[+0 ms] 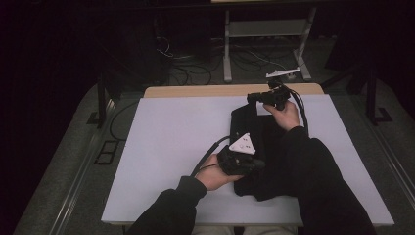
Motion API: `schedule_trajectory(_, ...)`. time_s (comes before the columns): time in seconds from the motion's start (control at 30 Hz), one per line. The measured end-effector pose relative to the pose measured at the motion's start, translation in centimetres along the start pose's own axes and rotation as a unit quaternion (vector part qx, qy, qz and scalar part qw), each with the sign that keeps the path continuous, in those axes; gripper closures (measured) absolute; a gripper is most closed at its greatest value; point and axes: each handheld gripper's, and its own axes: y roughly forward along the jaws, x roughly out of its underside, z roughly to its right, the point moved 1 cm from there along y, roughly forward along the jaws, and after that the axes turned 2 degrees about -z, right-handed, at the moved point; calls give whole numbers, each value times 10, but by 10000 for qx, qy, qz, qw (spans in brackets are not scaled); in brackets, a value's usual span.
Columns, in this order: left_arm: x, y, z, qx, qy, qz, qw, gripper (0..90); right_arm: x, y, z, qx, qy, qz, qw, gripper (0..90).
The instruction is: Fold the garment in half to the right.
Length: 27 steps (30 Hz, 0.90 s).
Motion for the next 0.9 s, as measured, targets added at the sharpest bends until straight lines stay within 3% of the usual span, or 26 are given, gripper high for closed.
schedule_trajectory(0.37,-8,14,0,95,120,-102,9998,856,8,-14,14,65,83,9,9999,828)
schedule_trajectory(0.9,-20,47,8,276,118,-302,9991,856,33,-27,38,177,348,-14,9992,828)
